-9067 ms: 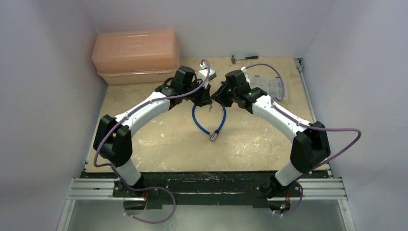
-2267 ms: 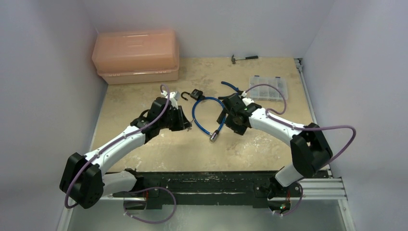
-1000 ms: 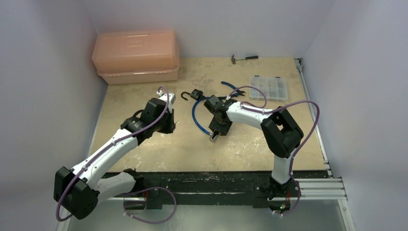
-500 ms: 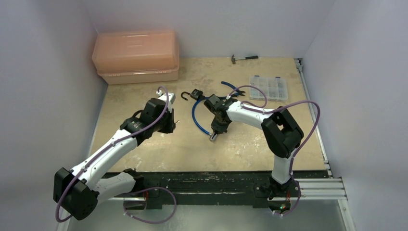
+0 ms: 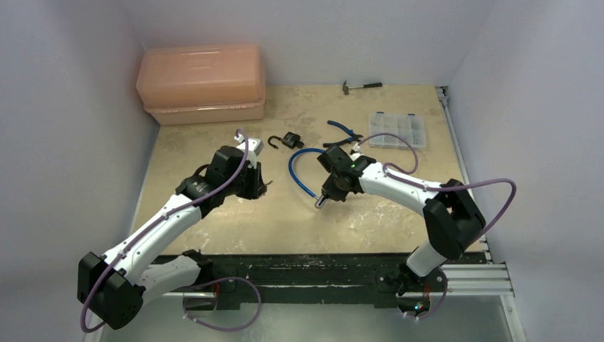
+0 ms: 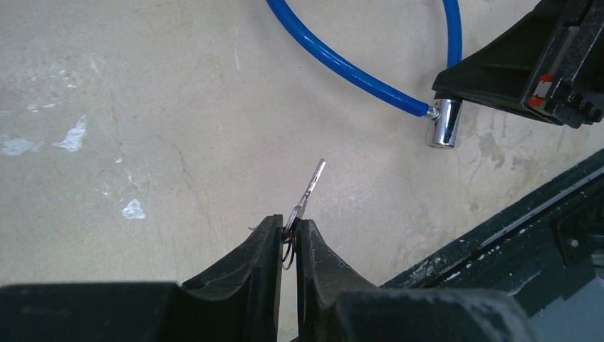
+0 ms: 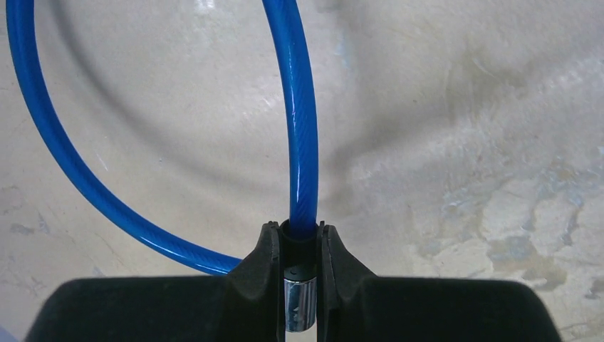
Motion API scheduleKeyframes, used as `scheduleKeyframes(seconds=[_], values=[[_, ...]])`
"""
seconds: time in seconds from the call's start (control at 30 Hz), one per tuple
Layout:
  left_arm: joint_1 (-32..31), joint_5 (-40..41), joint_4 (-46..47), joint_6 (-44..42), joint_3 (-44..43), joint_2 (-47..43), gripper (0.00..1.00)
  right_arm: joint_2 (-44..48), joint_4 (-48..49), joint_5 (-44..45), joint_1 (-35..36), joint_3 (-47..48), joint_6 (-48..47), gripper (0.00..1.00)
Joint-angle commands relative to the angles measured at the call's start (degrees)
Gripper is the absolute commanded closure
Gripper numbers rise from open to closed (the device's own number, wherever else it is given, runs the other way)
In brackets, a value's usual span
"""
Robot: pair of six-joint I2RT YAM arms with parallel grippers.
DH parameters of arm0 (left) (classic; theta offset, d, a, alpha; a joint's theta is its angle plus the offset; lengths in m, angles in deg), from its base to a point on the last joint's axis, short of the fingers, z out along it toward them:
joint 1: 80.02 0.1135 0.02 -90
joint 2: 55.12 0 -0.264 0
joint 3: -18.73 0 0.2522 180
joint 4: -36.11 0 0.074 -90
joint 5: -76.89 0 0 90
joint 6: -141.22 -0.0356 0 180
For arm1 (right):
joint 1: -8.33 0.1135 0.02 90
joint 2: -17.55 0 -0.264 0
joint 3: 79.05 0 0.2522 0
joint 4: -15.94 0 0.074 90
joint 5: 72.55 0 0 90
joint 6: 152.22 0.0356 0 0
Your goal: Unlock with the key
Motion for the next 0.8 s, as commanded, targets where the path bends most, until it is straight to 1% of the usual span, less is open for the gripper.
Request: scheduleKeyframes(seconds=[0.0,0.23,0.37,0.5,0.6,0.77], values=[[-0.1,-6.7,3.6,0.7,0.3,1.5,1.0,4.8,2.0,3.1,0.3,-4.6,6.0,1.0],[-0.5,-16.2,10.0,7.1,3.1,4.1,1.0,11.2,3.9,2.5,-0.2,-13.0,11.9,1.0],[-2.4,-19.2,14.2,11.2,5.0,5.7,1.0,14.9,5.5,1.5,-1.5,-17.2,14.3,1.0],[-5.0,-20.6,19.5,16.5,7.4,6.8,1.0,17.5,7.9,0.1,-3.4,-20.7,15.3,1.0],[-6.8,-22.0,26.3,21.9,10.1,8.0,1.0,18.2,8.8,-0.6,-4.3,-21.9,15.3,1.0],[-12.6,-21.1,35.8,29.3,13.0,11.9,1.0,18.6,11.3,-2.1,-5.7,-23.4,14.7,1.0]])
